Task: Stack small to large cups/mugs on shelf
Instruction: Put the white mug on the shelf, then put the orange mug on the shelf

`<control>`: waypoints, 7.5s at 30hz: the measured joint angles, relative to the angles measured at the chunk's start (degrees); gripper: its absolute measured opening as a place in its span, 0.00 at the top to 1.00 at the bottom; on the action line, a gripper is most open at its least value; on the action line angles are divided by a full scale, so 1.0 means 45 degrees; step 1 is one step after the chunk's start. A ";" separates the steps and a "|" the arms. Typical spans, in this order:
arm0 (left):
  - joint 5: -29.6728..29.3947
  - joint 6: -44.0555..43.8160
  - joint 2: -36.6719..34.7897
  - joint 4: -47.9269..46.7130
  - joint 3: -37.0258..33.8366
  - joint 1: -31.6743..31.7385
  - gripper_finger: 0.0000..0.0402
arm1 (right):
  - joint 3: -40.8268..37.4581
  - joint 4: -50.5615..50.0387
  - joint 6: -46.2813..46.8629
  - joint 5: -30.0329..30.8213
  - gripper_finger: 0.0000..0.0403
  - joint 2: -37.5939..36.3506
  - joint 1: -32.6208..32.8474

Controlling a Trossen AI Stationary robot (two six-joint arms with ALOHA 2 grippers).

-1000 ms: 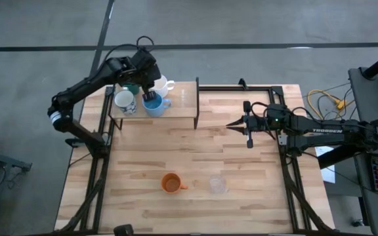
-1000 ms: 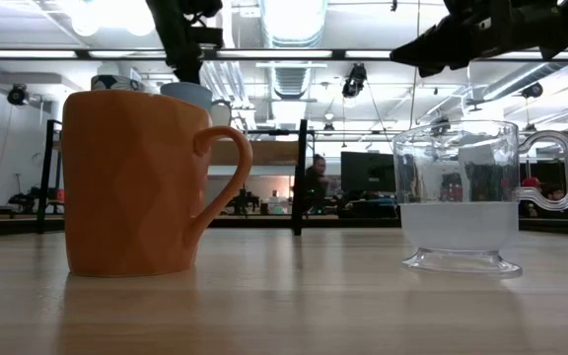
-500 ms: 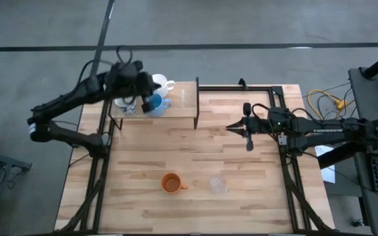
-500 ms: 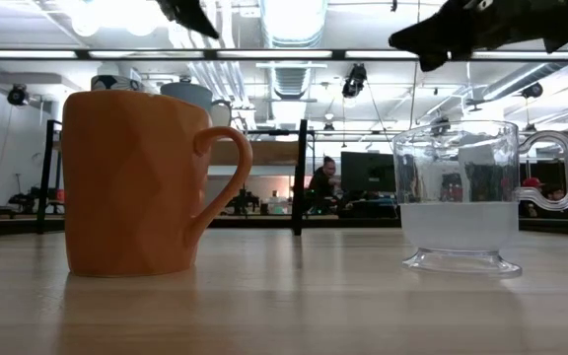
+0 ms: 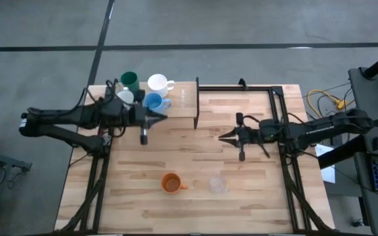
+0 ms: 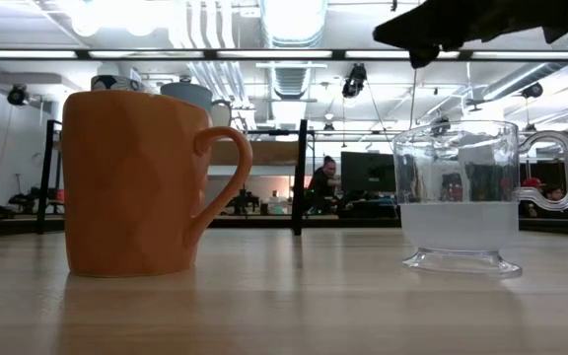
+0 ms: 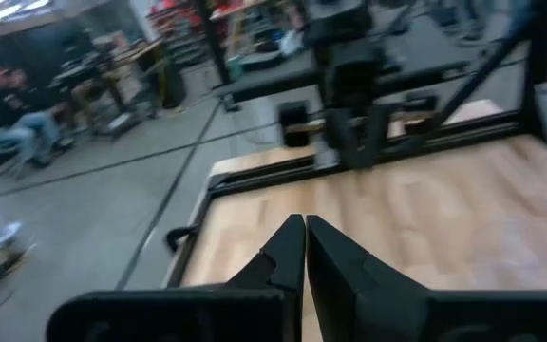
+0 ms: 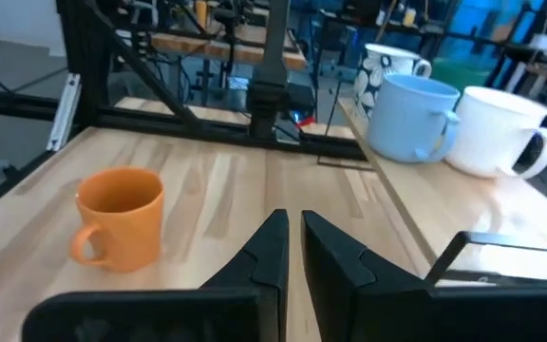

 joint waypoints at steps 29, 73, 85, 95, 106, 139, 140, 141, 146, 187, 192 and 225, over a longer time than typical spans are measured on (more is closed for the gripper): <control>-0.2578 0.2359 -0.5078 0.4209 -0.5708 -0.2608 1.00 | 1.1345 -0.6059 -0.1549 0.0475 0.94 0.8255 -0.3668; -0.2667 0.2417 -0.7140 0.4521 -0.7187 -0.2603 1.00 | 1.8609 -0.8540 -0.3485 -0.1398 0.94 1.4421 -0.6371; -0.2662 0.2415 -0.7116 0.4518 -0.7187 -0.2603 1.00 | 1.8577 -0.7944 -0.3703 -0.1403 0.94 1.4535 -0.6358; -0.2662 0.2419 -0.7111 0.4517 -0.7187 -0.2607 1.00 | 1.8475 -0.7792 -0.3821 -0.1403 0.94 1.4550 -0.6358; -0.2577 0.1445 -0.6679 0.4551 -0.7187 -0.2608 1.00 | 1.7784 -0.9245 -0.4325 -0.1395 0.98 1.2758 -0.5396; 0.0826 -0.0704 -0.3059 0.7232 -0.7187 -0.2637 1.00 | 0.5608 0.0707 0.0639 -0.1393 0.98 0.7153 0.2009; 0.0830 -0.0596 -0.3145 0.7133 -0.7187 -0.2637 1.00 | 0.5613 0.0864 0.0692 -0.1393 0.98 0.7399 0.2080; 0.0830 -0.0546 -0.3179 0.7169 -0.7192 -0.2637 1.00 | 0.5622 0.0979 0.0694 -0.1393 0.98 0.7682 0.2146; 0.0831 -0.0509 -0.3284 0.7187 -0.7187 -0.2632 1.00 | 0.6783 0.0981 0.0770 -0.1403 0.98 0.9280 0.2312; 0.0850 -0.0607 -0.3274 0.7069 -0.7197 -0.2637 1.00 | 1.6063 -0.9107 0.0694 -0.3937 0.60 1.5730 0.2432; 0.0850 -0.0606 -0.3283 0.7054 -0.7197 -0.2637 1.00 | 1.6084 -0.9107 0.0626 -0.3937 0.70 1.5725 0.2432; 0.0811 -0.0593 -0.3748 0.6689 -0.7202 -0.2637 1.00 | 1.8559 -1.5142 -0.0813 -0.3253 0.97 1.3783 0.1516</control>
